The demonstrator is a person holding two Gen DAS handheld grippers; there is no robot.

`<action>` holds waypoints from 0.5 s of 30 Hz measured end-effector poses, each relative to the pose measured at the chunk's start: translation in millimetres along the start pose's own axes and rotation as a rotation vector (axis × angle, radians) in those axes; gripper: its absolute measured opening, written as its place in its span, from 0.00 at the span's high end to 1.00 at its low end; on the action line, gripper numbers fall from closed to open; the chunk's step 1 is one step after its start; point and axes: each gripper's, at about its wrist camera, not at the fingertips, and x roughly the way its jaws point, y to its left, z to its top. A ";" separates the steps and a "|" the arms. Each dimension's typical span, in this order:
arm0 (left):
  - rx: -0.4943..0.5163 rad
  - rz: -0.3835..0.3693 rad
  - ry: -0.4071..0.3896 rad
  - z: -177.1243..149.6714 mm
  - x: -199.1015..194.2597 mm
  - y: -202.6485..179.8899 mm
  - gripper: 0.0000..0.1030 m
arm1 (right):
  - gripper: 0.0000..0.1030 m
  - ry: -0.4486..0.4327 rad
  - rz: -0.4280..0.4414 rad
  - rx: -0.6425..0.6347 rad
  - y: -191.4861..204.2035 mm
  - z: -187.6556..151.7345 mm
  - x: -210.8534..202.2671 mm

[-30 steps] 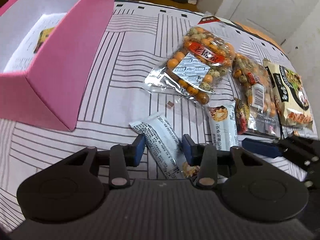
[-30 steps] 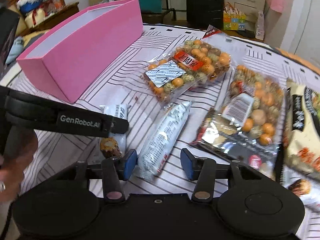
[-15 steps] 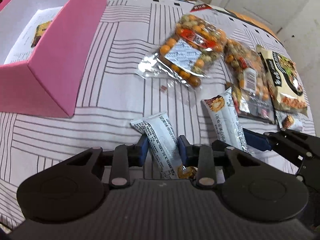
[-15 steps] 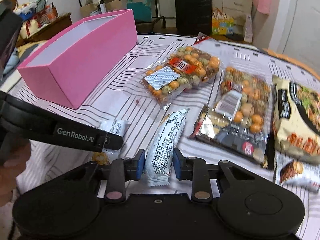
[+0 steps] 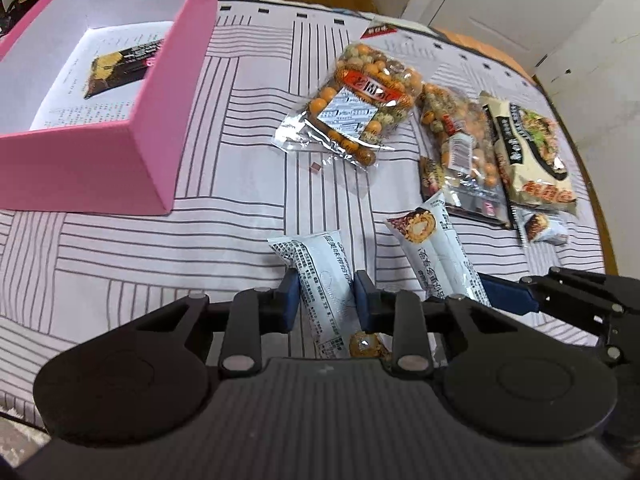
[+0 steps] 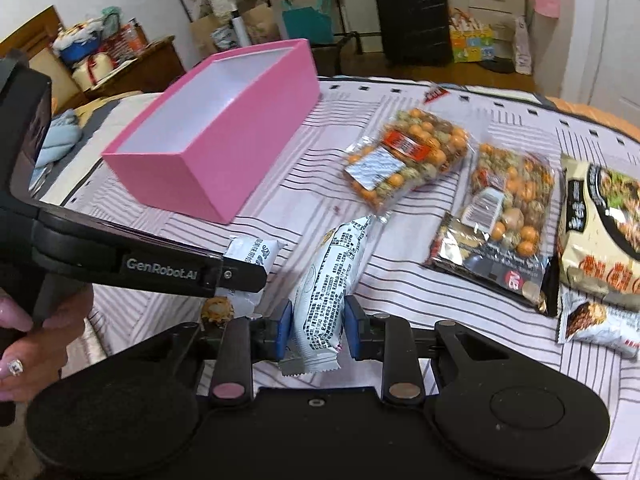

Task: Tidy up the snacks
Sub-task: 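Move the left tool to the white wrapped bar and grasp it, then carry the white bar into the pink box and release it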

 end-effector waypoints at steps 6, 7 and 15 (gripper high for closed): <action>0.000 -0.008 -0.036 -4.1 -40.9 13.0 0.73 | 0.69 0.004 0.033 -0.071 19.6 18.3 -20.5; 0.005 -0.005 -0.047 -4.1 -49.3 15.0 0.73 | 0.69 0.001 0.041 -0.081 22.9 22.5 -24.4; 0.016 0.019 -0.170 13.0 -122.9 40.7 0.73 | 0.69 -0.043 0.112 -0.221 65.6 67.0 -52.6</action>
